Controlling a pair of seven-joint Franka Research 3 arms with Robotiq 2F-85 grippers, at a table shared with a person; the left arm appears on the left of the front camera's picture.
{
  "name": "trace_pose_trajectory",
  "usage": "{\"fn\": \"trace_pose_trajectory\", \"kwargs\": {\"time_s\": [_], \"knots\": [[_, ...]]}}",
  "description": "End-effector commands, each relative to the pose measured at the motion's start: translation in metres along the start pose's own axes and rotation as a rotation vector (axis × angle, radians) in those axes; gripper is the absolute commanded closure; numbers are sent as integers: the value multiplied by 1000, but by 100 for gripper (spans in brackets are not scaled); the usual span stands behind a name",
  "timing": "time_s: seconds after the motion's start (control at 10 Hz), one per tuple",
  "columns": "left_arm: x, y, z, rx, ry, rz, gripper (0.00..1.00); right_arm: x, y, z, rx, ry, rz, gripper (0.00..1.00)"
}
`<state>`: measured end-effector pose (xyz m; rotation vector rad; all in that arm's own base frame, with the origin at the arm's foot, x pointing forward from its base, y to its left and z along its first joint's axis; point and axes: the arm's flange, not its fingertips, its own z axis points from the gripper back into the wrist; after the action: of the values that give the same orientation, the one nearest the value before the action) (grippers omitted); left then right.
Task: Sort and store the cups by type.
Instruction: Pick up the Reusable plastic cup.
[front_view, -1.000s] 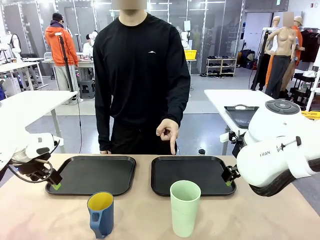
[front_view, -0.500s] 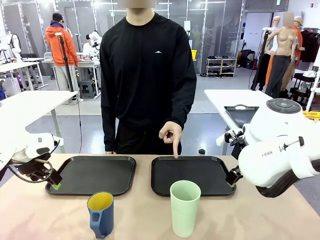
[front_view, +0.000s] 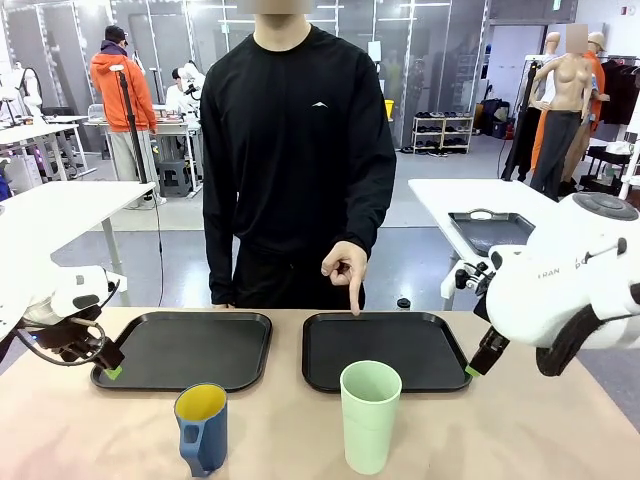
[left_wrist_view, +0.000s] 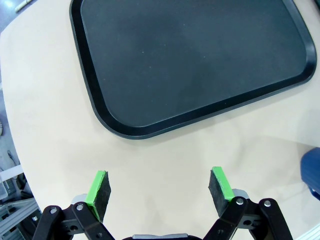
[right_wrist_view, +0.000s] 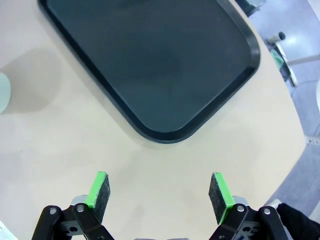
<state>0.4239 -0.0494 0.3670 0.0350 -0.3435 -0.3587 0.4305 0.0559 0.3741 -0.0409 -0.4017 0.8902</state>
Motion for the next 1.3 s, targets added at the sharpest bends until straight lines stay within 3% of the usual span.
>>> {"fn": "trace_pose_trajectory", "kwargs": {"time_s": [0.0,0.5,0.6,0.8,1.2], "knots": [[0,1,1,4,2,-2,0,5,2,2,-32,6,-29,0],[0,1,1,4,2,-2,0,3,1,1,-9,-1,-7,0],[0,1,1,4,2,-2,0,-22,1,-4,-27,63,21,0],[0,1,1,4,2,-2,0,-67,22,-1,-13,101,50,0],[0,1,1,4,2,-2,0,-118,52,-15,77,96,90,0]]}}
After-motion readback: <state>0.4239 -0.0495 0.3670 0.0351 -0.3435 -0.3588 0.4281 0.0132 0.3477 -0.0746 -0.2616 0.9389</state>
